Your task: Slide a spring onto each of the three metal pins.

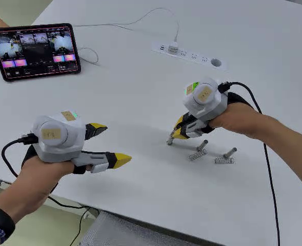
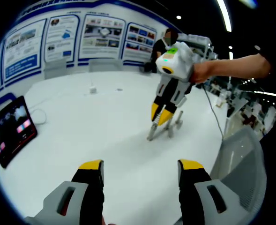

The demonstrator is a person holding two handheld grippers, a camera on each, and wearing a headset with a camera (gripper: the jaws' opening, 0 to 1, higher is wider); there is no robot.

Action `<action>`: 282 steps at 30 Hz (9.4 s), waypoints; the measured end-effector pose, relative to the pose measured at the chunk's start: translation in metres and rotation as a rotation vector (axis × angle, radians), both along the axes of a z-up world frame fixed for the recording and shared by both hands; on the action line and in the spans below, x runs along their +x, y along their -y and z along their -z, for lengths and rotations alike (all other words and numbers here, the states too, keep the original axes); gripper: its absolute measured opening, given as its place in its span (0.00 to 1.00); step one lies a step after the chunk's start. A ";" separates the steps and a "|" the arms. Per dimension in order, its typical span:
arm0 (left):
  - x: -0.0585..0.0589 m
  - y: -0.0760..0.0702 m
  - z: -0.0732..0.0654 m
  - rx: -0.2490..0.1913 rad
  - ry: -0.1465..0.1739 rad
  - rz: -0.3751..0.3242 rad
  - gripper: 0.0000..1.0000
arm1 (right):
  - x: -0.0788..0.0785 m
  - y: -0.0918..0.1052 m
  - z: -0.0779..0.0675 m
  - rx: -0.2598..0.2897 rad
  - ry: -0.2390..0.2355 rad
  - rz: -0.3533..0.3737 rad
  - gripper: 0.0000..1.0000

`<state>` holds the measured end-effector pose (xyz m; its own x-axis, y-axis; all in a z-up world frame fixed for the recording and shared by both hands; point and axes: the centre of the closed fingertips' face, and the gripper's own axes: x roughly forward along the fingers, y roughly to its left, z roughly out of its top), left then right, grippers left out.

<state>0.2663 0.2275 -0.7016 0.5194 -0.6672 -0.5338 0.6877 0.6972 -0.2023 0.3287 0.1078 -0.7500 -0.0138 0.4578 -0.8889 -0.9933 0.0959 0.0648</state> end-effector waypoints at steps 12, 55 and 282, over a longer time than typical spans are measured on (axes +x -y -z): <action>-0.001 -0.003 0.000 -0.004 -0.002 -0.011 0.65 | -0.001 -0.003 0.014 -0.024 -0.003 -0.027 0.13; 0.004 -0.007 0.000 -0.003 0.002 -0.015 0.65 | 0.001 0.011 0.028 -0.010 -0.001 0.034 0.40; 0.018 0.198 0.096 0.143 -0.097 0.158 0.10 | -0.126 0.200 -0.014 0.430 -0.034 0.939 0.79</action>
<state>0.2847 0.0292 -0.7978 0.3562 -0.6504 -0.6709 0.7730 0.6085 -0.1794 0.2030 -0.0923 -0.7357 0.4908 0.5763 -0.6535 -0.5274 0.7935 0.3036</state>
